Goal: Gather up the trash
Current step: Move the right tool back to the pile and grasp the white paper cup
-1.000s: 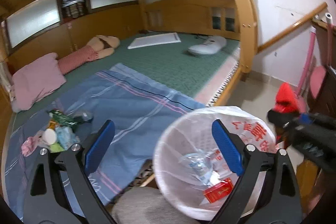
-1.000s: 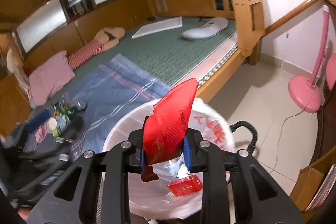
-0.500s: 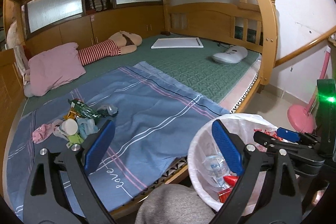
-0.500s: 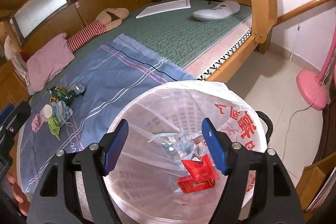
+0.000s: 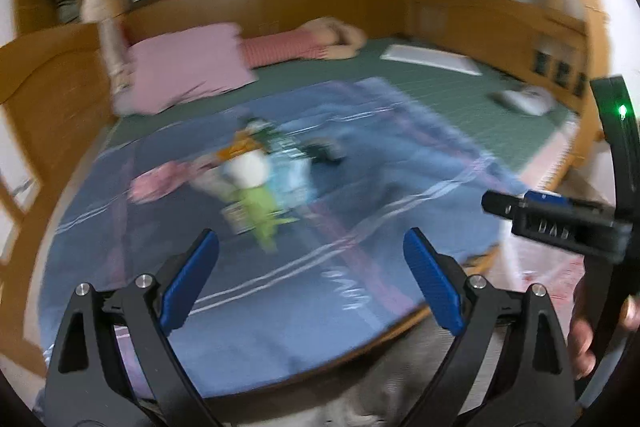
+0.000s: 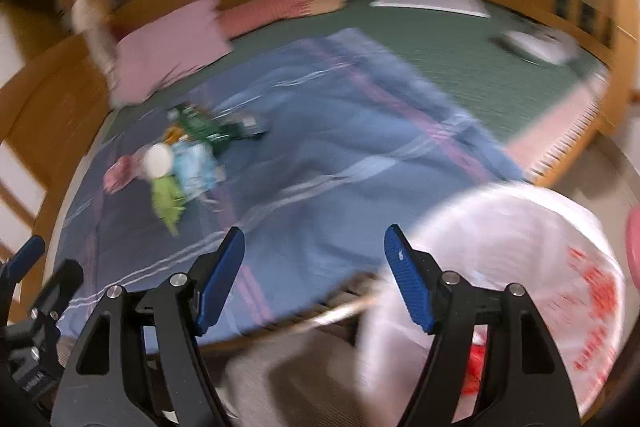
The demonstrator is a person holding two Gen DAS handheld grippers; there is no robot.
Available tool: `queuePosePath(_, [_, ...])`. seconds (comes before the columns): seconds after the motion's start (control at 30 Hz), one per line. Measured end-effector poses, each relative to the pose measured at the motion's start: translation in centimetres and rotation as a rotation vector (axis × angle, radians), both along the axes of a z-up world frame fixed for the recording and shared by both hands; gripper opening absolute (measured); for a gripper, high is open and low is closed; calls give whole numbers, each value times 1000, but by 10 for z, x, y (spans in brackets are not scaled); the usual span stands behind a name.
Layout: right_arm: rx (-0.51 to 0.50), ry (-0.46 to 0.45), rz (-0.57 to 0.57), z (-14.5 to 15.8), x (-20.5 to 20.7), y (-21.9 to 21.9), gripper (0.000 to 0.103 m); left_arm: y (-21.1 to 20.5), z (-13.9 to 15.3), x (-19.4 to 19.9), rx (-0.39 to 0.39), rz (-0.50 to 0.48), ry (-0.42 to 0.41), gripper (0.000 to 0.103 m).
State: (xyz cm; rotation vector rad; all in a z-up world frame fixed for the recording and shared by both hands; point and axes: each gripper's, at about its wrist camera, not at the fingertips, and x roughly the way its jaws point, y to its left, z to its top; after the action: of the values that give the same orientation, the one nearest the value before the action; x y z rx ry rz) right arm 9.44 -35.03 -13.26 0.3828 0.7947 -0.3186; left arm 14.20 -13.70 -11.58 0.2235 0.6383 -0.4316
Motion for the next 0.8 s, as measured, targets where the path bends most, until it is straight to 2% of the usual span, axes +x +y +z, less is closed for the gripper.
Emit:
queuePosePath(0.13, [-1,16,157,-7,69,37,71,42,-8,29,7,118,22,93])
queuePosePath(0.3, [-76,33,370,-9,158,96,71,92,-18,56,8,241,46,93])
queuePosePath(0.4, [-118,39,452,-12,199,120,72,117,-25,69,4,291,75,93])
queuePosePath(0.5, [-175,62,507,-20,238,141,75,133,-33,79,-4,329,101,93])
queuePosePath(0.7, [-221,216,544,-63,296,159,74,158,-45,101,-12,376,135,93])
queuePosePath(0.73, [-228,235,543,-67,301,160,62,161,-46,104,-15,382,138,93])
queuePosePath(0.77, [-234,255,533,-73,305,161,54,164,-47,106,-19,387,141,93])
queuePosePath(0.8, [-228,274,526,-77,308,161,54,166,-48,108,-22,391,142,93])
